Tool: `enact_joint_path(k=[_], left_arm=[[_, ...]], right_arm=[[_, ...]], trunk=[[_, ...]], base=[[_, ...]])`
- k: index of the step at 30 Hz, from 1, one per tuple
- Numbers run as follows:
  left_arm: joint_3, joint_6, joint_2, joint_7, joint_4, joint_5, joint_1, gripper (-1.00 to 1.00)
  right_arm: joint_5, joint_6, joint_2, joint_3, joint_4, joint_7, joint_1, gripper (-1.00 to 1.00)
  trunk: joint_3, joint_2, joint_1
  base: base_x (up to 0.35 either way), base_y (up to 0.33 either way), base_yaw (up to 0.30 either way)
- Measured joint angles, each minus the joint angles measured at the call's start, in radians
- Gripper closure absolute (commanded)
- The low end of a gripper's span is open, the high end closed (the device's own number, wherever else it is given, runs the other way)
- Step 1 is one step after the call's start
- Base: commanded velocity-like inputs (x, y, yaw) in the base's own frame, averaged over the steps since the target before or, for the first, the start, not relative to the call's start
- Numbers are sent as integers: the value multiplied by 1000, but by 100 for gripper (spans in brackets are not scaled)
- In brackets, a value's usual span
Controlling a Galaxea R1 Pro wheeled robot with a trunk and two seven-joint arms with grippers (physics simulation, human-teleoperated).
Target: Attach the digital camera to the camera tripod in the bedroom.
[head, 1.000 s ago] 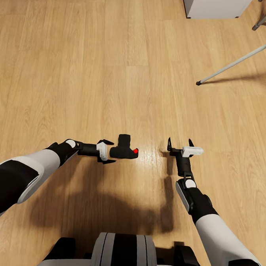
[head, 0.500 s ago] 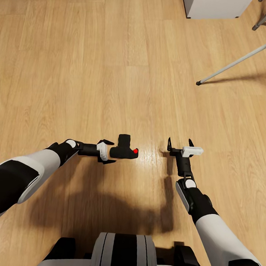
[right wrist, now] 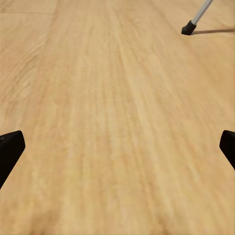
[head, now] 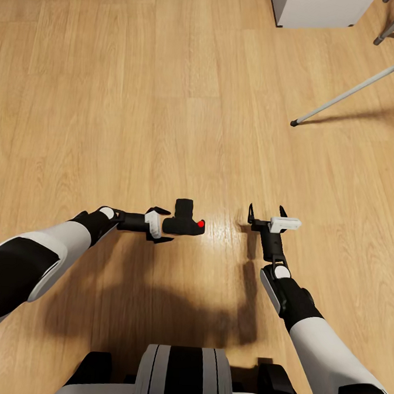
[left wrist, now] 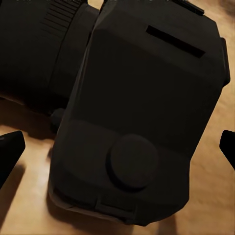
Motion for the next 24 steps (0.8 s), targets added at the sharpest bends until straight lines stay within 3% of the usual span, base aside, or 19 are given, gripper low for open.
enact_joint_path(k=[24], left_arm=[[0, 0, -1, -1, 0, 0, 0, -100]], right_arm=[[0, 0, 0, 0, 0, 0, 0, -100]], trunk=[[0, 0, 0]], base=[[0, 0, 0]])
